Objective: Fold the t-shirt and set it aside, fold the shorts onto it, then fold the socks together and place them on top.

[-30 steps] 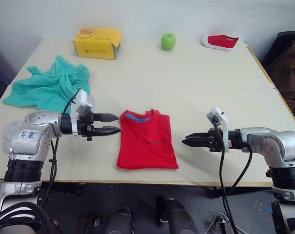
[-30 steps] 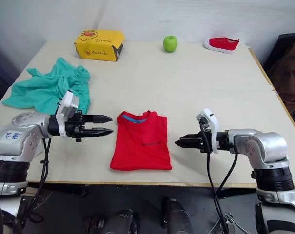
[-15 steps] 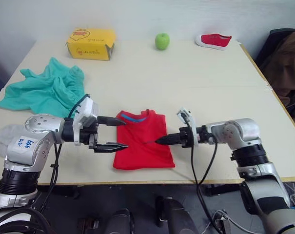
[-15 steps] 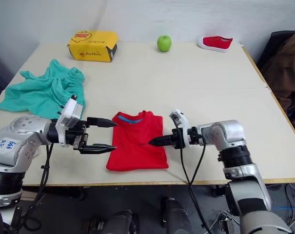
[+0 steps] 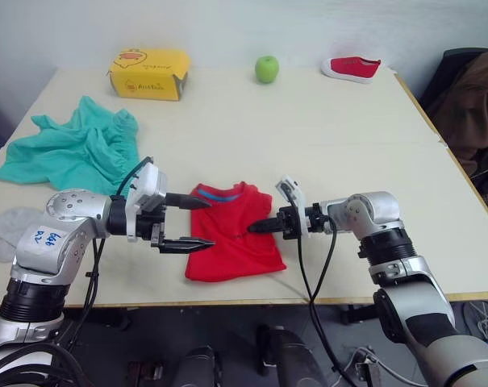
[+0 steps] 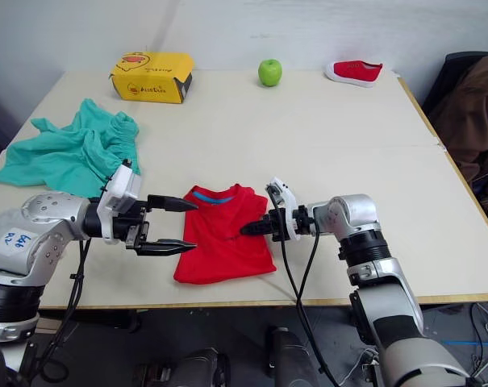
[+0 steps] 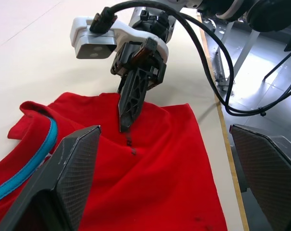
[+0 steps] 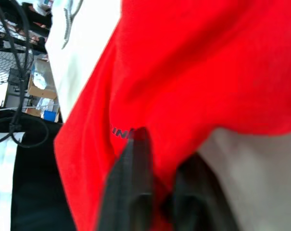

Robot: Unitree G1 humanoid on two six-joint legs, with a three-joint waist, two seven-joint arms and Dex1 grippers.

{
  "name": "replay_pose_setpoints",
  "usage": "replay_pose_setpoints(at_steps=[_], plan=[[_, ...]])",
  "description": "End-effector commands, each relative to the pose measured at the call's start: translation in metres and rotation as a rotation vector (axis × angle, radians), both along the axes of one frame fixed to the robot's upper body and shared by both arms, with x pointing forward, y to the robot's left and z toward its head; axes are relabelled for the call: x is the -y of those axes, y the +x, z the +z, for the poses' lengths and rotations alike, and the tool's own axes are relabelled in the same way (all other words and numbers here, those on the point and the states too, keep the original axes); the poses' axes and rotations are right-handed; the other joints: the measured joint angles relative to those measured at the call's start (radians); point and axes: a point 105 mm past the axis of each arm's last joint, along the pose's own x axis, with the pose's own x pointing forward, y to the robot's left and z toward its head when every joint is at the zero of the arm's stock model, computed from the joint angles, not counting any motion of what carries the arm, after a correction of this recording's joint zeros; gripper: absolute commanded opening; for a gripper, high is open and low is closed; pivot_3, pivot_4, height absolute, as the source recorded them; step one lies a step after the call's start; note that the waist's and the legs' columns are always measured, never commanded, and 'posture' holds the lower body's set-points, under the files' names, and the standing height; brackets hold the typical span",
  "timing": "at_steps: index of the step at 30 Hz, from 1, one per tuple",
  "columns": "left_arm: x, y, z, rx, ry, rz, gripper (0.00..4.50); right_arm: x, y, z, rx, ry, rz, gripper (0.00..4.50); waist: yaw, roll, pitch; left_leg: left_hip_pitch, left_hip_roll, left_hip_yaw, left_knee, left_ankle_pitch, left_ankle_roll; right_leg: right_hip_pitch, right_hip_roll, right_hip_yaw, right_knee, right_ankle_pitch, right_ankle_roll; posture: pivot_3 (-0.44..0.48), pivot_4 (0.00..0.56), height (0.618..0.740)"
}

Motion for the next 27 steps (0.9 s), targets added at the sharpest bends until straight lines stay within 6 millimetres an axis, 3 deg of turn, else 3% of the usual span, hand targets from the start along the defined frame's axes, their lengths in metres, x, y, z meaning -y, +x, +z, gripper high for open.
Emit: replay_pose_setpoints(at_steps=[1, 8, 15, 22, 24, 27], plan=[[0.006, -0.003, 0.01, 0.051, -0.014, -0.035, 4.5, 0.012, -0.003, -0.002, -0.029, -0.013, -0.021, 0.02, 0.002, 0.0, 0.0, 0.0, 0.0, 0.0, 0.0, 0.0, 0.001, 0.0, 0.0, 0.0, 0.0, 0.0, 0.0, 0.0, 0.15, 0.74], [0.015, -0.004, 0.016, 0.041, -0.05, -0.087, 4.5, 0.058, -0.005, 0.026, -0.022, 0.011, -0.138, 0.02, 0.019, 0.002, 0.001, -0.007, -0.001, -0.001, -0.001, 0.002, -0.002, -0.005, -0.001, -0.001, -0.001, 0.0, 0.0, 0.0, 0.15, 0.74], [0.034, -0.001, 0.018, 0.049, -0.08, -0.174, 4.5, 0.152, -0.019, 0.046, 0.008, -0.044, -0.394, 0.02, 0.032, 0.003, 0.002, -0.012, -0.001, -0.001, -0.001, 0.001, 0.0, -0.005, 0.0, -0.002, -0.009, 0.002, 0.003, 0.0, 0.15, 0.74], [0.054, -0.002, 0.023, 0.075, -0.092, -0.277, 4.5, 0.234, -0.047, 0.042, 0.013, -0.173, -0.583, 0.02, 0.033, 0.004, 0.002, -0.013, -0.001, 0.0, 0.0, 0.001, 0.002, -0.005, 0.0, -0.002, -0.01, 0.003, 0.006, 0.0, 0.15, 0.74], [0.057, 0.0, 0.025, 0.083, -0.096, -0.288, 4.5, 0.244, -0.05, 0.045, 0.024, -0.163, -0.603, 0.02, 0.03, 0.004, 0.002, -0.013, -0.002, 0.001, 0.0, 0.002, 0.003, -0.004, 0.001, -0.001, -0.01, 0.004, 0.007, 0.0, 0.15, 0.74], [0.06, 0.006, 0.026, 0.087, -0.106, -0.284, 4.5, 0.238, -0.05, 0.046, 0.052, -0.165, -0.564, 0.02, 0.027, 0.004, 0.002, -0.013, -0.002, 0.004, 0.0, 0.002, 0.004, -0.003, 0.002, 0.003, -0.011, 0.004, 0.007, 0.0, 0.15, 0.74]])
